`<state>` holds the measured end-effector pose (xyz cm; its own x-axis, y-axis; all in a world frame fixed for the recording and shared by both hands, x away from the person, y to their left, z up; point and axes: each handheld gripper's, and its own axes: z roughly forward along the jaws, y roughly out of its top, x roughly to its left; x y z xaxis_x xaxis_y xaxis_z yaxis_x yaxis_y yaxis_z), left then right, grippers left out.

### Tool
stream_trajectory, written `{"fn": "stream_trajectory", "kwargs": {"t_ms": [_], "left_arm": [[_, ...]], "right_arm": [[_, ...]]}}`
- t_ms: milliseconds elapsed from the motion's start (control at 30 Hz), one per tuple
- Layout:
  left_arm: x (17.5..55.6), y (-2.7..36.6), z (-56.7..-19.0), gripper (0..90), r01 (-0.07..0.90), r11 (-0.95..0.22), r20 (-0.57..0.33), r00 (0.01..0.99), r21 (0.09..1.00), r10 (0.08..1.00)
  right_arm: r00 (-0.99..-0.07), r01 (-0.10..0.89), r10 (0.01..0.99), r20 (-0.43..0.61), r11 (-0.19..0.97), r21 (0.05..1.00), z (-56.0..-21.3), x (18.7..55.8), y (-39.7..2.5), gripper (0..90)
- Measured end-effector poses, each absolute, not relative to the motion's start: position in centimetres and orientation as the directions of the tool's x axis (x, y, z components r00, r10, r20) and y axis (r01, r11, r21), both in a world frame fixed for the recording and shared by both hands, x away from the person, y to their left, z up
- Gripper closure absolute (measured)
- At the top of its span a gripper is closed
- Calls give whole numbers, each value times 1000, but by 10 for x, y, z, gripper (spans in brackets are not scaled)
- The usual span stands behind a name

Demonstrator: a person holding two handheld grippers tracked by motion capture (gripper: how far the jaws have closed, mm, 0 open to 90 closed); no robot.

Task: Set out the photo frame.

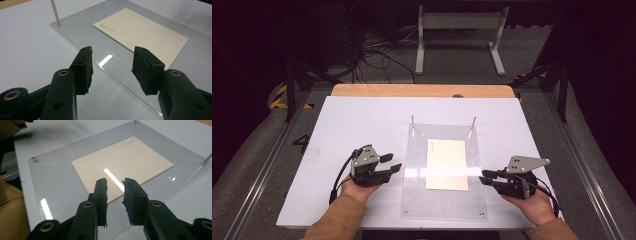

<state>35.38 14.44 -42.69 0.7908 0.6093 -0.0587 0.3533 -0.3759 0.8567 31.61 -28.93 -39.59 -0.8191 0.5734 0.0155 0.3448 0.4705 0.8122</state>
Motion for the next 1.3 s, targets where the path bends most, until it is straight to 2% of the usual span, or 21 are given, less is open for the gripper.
{"fn": "stream_trajectory", "kwargs": {"t_ms": [333,667,833,1300], "left_arm": [[347,151,-428,453,361,-381,-63,791,851,609],[341,161,-431,447,388,-387,-77,782,837,619],[341,162,-432,444,395,-391,-79,781,831,620],[342,160,-436,409,421,-390,-102,776,819,622]], "right_arm": [[-765,337,643,-30,440,832,-384,364,-286,708],[-708,350,705,-38,398,848,-380,408,-282,710],[-652,355,757,-45,357,864,-379,431,-280,721],[-544,393,836,-72,329,859,-400,472,-279,697]]}}
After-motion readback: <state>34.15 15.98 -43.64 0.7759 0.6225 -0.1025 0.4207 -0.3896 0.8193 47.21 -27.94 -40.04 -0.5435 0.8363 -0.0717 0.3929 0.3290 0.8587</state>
